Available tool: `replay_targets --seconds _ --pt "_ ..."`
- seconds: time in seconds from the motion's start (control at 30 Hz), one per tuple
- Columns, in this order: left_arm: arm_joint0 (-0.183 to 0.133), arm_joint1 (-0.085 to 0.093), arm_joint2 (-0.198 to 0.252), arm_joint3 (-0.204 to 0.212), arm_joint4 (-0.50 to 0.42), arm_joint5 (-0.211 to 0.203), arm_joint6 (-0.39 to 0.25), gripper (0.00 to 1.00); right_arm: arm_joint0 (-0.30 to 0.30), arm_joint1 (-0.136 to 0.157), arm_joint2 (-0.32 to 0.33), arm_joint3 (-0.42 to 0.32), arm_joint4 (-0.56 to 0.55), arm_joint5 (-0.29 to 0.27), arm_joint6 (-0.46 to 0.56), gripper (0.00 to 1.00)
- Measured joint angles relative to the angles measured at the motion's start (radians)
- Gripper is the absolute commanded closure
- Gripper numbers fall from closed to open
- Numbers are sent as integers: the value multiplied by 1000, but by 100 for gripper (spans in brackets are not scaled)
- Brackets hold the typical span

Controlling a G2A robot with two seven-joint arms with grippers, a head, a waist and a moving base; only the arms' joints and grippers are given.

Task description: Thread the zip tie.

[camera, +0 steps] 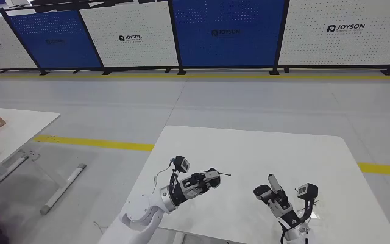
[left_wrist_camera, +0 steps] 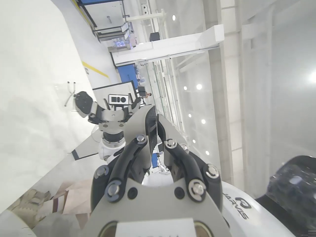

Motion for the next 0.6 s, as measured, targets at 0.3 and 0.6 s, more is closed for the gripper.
replay_targets --seconds 0.3,0.6 --pt "-63 -3 59 78 94 75 71 100 0 0 0 0 0 0 0 0" --pt "-64 -3 61 78 90 74 68 100 0 0 0 0 0 0 0 0"
